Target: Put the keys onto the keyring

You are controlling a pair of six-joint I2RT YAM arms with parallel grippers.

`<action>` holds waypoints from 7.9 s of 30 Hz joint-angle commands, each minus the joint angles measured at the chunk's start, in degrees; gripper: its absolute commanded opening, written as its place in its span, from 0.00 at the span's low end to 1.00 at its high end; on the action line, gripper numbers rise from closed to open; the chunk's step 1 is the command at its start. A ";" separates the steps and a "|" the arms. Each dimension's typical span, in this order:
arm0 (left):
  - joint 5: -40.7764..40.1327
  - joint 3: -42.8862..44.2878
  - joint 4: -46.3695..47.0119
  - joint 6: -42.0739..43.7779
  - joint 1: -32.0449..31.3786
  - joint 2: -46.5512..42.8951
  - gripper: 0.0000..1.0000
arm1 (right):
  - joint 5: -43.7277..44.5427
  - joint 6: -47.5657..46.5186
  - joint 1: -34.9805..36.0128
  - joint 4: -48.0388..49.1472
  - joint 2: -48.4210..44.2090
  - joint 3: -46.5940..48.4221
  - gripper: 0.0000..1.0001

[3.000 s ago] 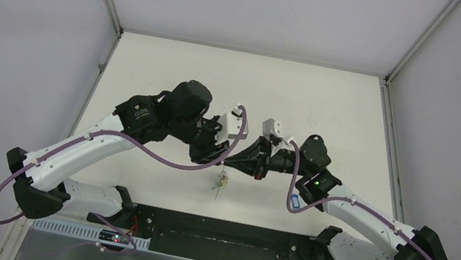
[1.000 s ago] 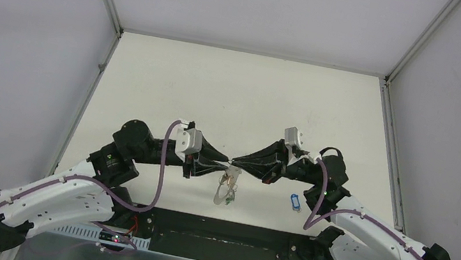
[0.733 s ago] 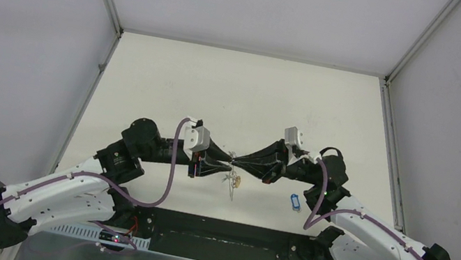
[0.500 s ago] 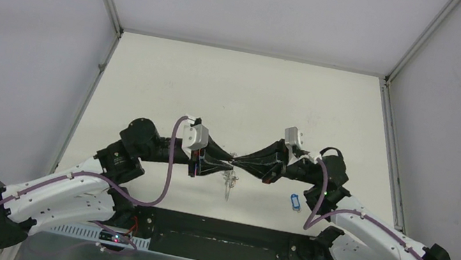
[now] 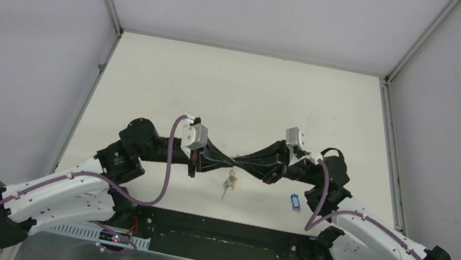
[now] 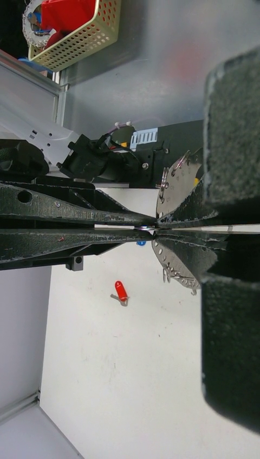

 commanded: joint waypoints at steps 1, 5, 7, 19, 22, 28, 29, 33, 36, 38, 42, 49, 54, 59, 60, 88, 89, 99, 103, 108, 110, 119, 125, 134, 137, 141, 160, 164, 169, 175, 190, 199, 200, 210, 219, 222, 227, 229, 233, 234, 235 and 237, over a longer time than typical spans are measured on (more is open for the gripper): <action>-0.45 2.22 0.21 0.60 -0.58 -1.23 0.00 | 2.36 0.47 0.09 1.12 -2.28 -0.59 0.23; -2.01 3.50 -7.00 3.84 -0.58 -2.32 0.00 | 5.15 0.54 0.04 -0.18 -5.58 -2.13 0.67; -2.84 4.32 -11.19 6.53 -0.57 -2.54 0.00 | 6.81 -0.01 0.04 -1.58 -7.96 -3.08 0.82; -0.14 9.08 -26.37 33.08 -0.59 -2.15 0.00 | 16.70 -5.13 0.03 -20.13 -21.20 -5.33 1.00; -0.46 8.40 -26.82 40.70 -0.57 -2.89 0.00 | 18.01 -5.02 0.01 -23.06 -22.56 -5.68 1.00; -1.60 8.54 -26.68 43.16 -0.54 -2.01 0.00 | 23.09 -2.74 0.00 -27.40 -23.80 -5.65 1.00; -2.00 9.13 -26.66 40.52 -0.58 -1.44 0.00 | 24.88 -1.99 0.03 -27.93 -23.75 -5.62 1.00; -1.77 9.78 -26.76 32.66 -0.56 0.27 0.00 | 30.98 1.08 0.01 -30.57 -23.20 -4.78 1.00; -2.38 8.99 -25.75 25.67 -0.55 1.47 0.00 | 35.36 4.45 0.00 -34.53 -21.82 -3.00 1.00; -2.71 8.43 -24.65 20.32 -0.57 2.45 0.00 | 38.15 6.77 0.00 -39.31 -19.82 -0.71 1.00; -4.81 8.31 -23.46 11.55 -0.59 4.68 0.00 | 43.16 11.34 0.00 -51.04 -14.27 4.69 0.99; -11.63 7.24 -22.03 -0.44 -0.59 7.99 0.00 | 50.82 21.20 -1.19 -68.47 -3.62 13.22 0.98; -13.34 5.14 -20.09 -4.53 -0.60 7.91 0.00 | 48.64 24.37 -5.17 -75.40 2.82 16.82 0.99; -15.25 3.16 -18.06 -6.98 -0.57 5.71 0.00 | 41.11 26.48 -14.86 -79.82 7.90 16.70 0.99; -15.61 2.75 -17.56 -7.46 -0.58 5.24 0.00 | 40.38 26.40 -16.37 -80.68 8.72 16.78 0.99; -17.50 0.06 -13.11 -11.18 -0.59 4.83 0.00 | 49.97 24.40 -34.74 -90.32 32.11 31.27 0.55; -17.50 -0.01 -13.04 -11.15 -0.57 4.85 0.00 | 50.26 24.59 -34.72 -91.18 33.68 32.56 0.51; -17.94 -0.56 -12.84 -10.97 -0.59 4.77 0.00 | 51.20 25.85 -34.72 -94.26 41.42 37.02 0.40; -18.11 -0.78 -12.75 -10.82 -0.59 4.71 0.00 | 53.02 26.44 -34.73 -93.66 41.89 35.94 0.42; -18.14 -0.99 -12.75 -10.79 -0.58 4.66 0.00 | 53.35 27.33 -34.72 -92.63 43.37 35.16 0.37; -18.13 -1.08 -12.75 -10.88 -0.55 4.57 0.00 | 53.16 27.44 -34.76 -92.39 44.26 35.46 0.31; -18.21 -1.17 -13.18 -10.93 -0.57 4.04 0.00 | 52.82 27.71 -34.72 -92.11 46.41 36.57 0.18; -18.29 -1.26 -13.36 -11.03 -0.60 3.80 0.00 | 53.21 27.25 -34.75 -92.17 45.99 36.39 0.09; -18.11 -1.35 -13.68 -11.48 -0.58 3.66 0.00 | 53.45 22.68 -34.72 -92.52 42.93 36.36 0.00; -18.03 -1.36 -13.79 -11.74 -0.57 3.52 0.00 | 52.21 20.30 -34.63 -91.67 40.48 35.78 0.00; -17.86 -1.20 -13.72 -12.15 -0.57 3.51 0.00 | 49.43 17.30 -34.08 -89.59 36.76 33.87 0.00; -17.25 -1.09 -15.03 -13.21 -0.56 1.69 0.00 | 24.50 -2.36 -20.22 -73.36 17.08 26.08 0.00; -17.15 -1.00 -15.38 -13.09 -0.57 1.29 0.00 | 22.67 -5.23 -20.22 -64.01 6.84 18.71 0.00; -17.31 -1.00 -16.17 -12.65 -0.58 0.80 0.00 | 13.23 -14.78 -20.22 -53.42 -4.69 9.18 0.00; -17.21 -1.08 -16.95 -12.14 -0.55 0.02 0.00 | 1.82 -26.62 -20.22 -48.13 -15.19 1.94 0.00; -16.50 -0.14 -19.13 -8.59 -0.59 -0.36 0.00 | -1.60 -25.46 -20.22 -50.31 -13.62 3.92 0.00; -16.74 3.19 -25.02 -2.19 -0.54 0.82 0.00 | 14.18 -10.81 -20.22 -58.66 -12.35 7.57 0.00; -16.65 3.85 -25.83 -1.07 -0.55 1.11 0.00 | 16.71 -9.06 -20.22 -59.84 -12.26 7.83 0.00; -15.70 7.79 -29.64 11.15 -0.55 1.75 0.00 | 21.53 4.81 -20.30 -72.29 -5.20 14.16 0.00; -16.08 9.82 -30.24 18.23 -0.58 1.73 0.00 | 25.60 3.42 -20.46 -82.82 3.85 21.70 0.00; -16.01 10.07 -30.37 18.32 -0.52 2.11 0.00 | 26.27 2.99 -21.35 -83.79 4.84 22.50 0.00; -15.72 10.16 -30.54 17.19 -0.60 3.73 0.00 | 22.13 3.57 -24.58 -82.87 4.18 22.20 0.00; -15.63 10.16 -30.68 16.69 -0.59 4.54 0.00 | 19.17 2.19 -25.09 -83.80 4.83 22.87 0.00; -15.17 10.33 -30.52 16.19 -0.59 6.27 0.00 | 10.16 -1.66 -25.23 -84.25 7.04 24.57 0.00; -14.70 10.48 -30.52 16.26 -0.57 6.82 0.00 | 7.44 -2.54 -25.23 -84.09 7.70 25.06 0.00; -14.29 10.63 -30.50 16.27 -0.59 7.45 0.00 | 5.13 -3.13 -25.23 -83.95 8.45 25.78 0.00; -13.22 10.85 -30.43 16.19 -0.56 8.76 0.00 | 0.42 -4.26 -25.15 -83.12 9.80 26.68 0.00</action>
